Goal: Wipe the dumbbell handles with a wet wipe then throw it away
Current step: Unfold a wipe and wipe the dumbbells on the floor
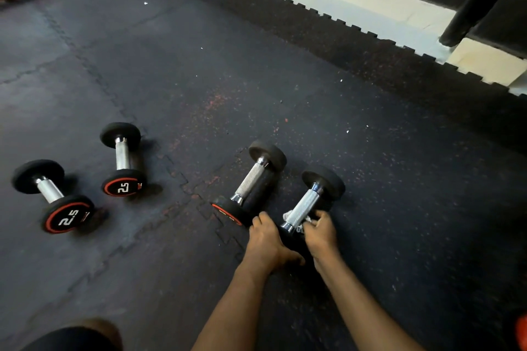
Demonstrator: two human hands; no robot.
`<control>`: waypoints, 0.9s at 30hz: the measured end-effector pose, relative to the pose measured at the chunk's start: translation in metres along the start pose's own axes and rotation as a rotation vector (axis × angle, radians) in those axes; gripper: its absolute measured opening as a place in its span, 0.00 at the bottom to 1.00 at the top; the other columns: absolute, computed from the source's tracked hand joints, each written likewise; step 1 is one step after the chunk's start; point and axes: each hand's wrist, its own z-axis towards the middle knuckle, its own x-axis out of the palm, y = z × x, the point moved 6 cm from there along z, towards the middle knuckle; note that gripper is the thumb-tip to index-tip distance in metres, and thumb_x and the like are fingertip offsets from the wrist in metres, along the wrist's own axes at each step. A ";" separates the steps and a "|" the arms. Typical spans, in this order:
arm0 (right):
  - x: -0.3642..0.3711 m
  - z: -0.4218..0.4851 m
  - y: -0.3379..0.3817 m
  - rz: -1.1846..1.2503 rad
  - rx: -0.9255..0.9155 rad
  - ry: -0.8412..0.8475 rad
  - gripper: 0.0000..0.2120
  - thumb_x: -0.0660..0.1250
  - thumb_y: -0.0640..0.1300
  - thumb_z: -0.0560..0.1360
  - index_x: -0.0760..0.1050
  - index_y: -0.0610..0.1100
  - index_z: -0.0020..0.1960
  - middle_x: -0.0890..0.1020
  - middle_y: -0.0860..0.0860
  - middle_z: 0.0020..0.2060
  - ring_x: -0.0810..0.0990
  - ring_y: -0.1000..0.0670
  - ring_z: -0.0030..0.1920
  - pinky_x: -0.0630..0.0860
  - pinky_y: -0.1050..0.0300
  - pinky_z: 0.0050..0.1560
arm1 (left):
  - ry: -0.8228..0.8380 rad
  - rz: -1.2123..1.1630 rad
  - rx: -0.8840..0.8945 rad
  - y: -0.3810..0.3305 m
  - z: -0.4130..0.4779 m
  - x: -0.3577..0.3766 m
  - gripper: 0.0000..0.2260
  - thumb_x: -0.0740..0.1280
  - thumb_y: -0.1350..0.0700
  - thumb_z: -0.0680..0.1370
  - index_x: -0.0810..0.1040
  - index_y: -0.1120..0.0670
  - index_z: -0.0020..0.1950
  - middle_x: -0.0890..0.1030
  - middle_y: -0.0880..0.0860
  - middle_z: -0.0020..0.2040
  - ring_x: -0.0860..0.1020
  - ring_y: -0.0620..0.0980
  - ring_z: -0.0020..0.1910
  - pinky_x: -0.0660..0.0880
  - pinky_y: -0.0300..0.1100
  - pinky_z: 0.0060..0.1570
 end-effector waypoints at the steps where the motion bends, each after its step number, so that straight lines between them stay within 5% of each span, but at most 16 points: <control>1: 0.001 -0.007 -0.004 -0.004 -0.009 0.021 0.12 0.67 0.30 0.73 0.74 0.45 0.51 0.84 0.39 0.48 0.84 0.44 0.46 0.81 0.48 0.51 | 0.003 -0.004 0.001 0.001 0.000 0.000 0.48 0.86 0.47 0.57 0.62 0.60 0.66 0.67 0.57 0.66 0.68 0.58 0.68 0.68 0.47 0.68; 5: -0.022 -0.034 0.017 -0.153 -0.146 -0.003 0.12 0.70 0.33 0.71 0.74 0.47 0.47 0.84 0.47 0.38 0.84 0.49 0.39 0.81 0.48 0.45 | -0.018 -0.013 0.010 0.002 0.000 0.001 0.47 0.85 0.47 0.57 0.62 0.59 0.65 0.68 0.57 0.65 0.68 0.58 0.67 0.68 0.46 0.67; 10: -0.028 -0.020 0.092 -0.523 -0.538 -0.118 0.14 0.64 0.36 0.73 0.77 0.48 0.56 0.84 0.44 0.43 0.82 0.41 0.44 0.80 0.47 0.44 | 0.004 -0.019 0.004 0.003 0.001 0.000 0.50 0.86 0.46 0.56 0.62 0.60 0.67 0.67 0.56 0.67 0.67 0.57 0.68 0.68 0.47 0.68; 12: -0.014 -0.013 0.105 -0.598 -0.751 0.056 0.16 0.63 0.36 0.74 0.80 0.51 0.57 0.85 0.48 0.46 0.82 0.45 0.46 0.79 0.48 0.49 | -0.001 -0.015 0.012 0.001 -0.001 -0.001 0.50 0.86 0.46 0.56 0.62 0.60 0.68 0.67 0.56 0.67 0.67 0.57 0.68 0.68 0.47 0.68; 15: 0.019 -0.031 0.080 -0.913 -1.058 0.565 0.19 0.61 0.35 0.70 0.83 0.46 0.56 0.84 0.47 0.53 0.81 0.44 0.55 0.71 0.48 0.68 | -0.007 -0.015 0.014 0.001 -0.003 0.000 0.49 0.86 0.46 0.57 0.63 0.61 0.67 0.68 0.58 0.66 0.68 0.58 0.68 0.68 0.48 0.68; 18: 0.009 -0.029 0.080 -1.089 -1.346 0.571 0.22 0.66 0.35 0.63 0.83 0.46 0.55 0.85 0.50 0.53 0.81 0.48 0.59 0.70 0.48 0.68 | -0.008 -0.009 0.013 0.002 -0.003 0.001 0.48 0.86 0.46 0.57 0.62 0.60 0.67 0.67 0.57 0.66 0.68 0.58 0.68 0.68 0.48 0.68; 22: -0.010 -0.001 0.105 -1.242 -1.256 0.277 0.19 0.70 0.34 0.64 0.84 0.46 0.53 0.85 0.48 0.50 0.83 0.47 0.55 0.74 0.52 0.65 | -0.022 0.004 0.021 0.004 -0.003 0.001 0.48 0.85 0.45 0.58 0.62 0.60 0.67 0.67 0.56 0.66 0.67 0.56 0.67 0.69 0.47 0.68; 27: 0.021 -0.041 0.091 -1.436 -1.142 0.668 0.11 0.61 0.43 0.75 0.79 0.49 0.54 0.82 0.50 0.51 0.80 0.47 0.52 0.72 0.53 0.56 | -0.019 0.001 0.014 0.002 -0.005 0.002 0.49 0.86 0.47 0.58 0.61 0.60 0.69 0.66 0.56 0.67 0.67 0.56 0.67 0.69 0.47 0.67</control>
